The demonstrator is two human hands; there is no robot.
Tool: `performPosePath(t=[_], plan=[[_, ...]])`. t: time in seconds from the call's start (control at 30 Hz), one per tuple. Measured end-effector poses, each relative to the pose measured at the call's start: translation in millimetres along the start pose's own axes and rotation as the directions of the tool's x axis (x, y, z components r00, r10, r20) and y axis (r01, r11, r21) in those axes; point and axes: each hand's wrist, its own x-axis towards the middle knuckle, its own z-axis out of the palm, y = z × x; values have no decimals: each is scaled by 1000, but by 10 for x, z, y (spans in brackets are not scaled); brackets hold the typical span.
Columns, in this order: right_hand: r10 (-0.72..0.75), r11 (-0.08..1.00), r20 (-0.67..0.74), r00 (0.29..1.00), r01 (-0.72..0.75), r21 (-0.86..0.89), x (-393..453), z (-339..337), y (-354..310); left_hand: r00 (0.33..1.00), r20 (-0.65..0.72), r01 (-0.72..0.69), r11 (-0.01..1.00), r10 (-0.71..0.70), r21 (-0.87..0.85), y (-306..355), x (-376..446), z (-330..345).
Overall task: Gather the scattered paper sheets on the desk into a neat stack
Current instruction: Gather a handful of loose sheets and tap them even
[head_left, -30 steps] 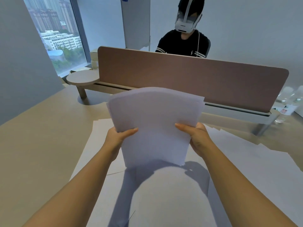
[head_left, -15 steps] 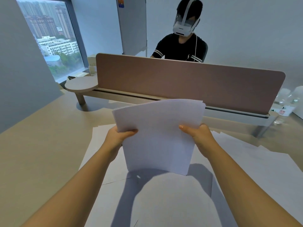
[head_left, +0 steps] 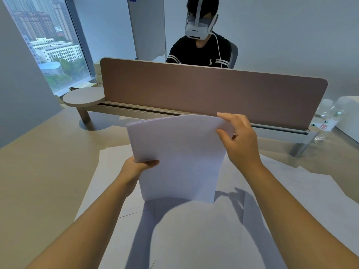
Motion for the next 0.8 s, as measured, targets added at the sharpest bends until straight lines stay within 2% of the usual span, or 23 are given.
performPosePath(t=[0.07, 0.13, 0.2, 0.27, 0.3, 0.37, 0.47, 0.63, 0.73, 0.8], plan=[[-47, 999, -50, 998, 47, -14, 9, 7, 20, 1000, 0, -3, 1000, 3, 0, 14, 5, 6], [-19, 996, -75, 997, 25, 80, 24, 4, 8, 1000, -5, -5, 1000, 4, -26, 27, 13, 5], [143, 951, -37, 989, -127, 281, 48, 5, -12, 1000, -7, 0, 999, 0, -45, 26, 35, -11], [324, 799, 137, 936, -348, 490, 43, 36, 23, 1000, -3, 12, 999, -13, -41, 1, 63, -36], [389, 709, 245, 888, -458, 536, 12, 79, 72, 1000, -1, 18, 999, -18, -35, -30, 75, -46], [486, 580, 406, 774, -633, 512, -106, 202, 199, 1000, 1, 26, 1000, -26, -16, -107, 86, -42], [579, 487, 466, 669, -742, 460, -296, 388, 314, 999, -19, 26, 999, -26, -23, -241, 88, 15], [596, 469, 470, 651, -757, 455, -308, 406, 396, 998, 35, 59, 997, -57, -54, -263, 79, 52], [636, 460, 477, 606, -795, 396, -409, 443, 454, 988, 10, 151, 988, -151, 27, -401, 44, 67], [644, 512, 441, 625, -780, 359, -452, 490, 413, 982, -20, 191, 977, -190, 90, -453, 19, 76]])
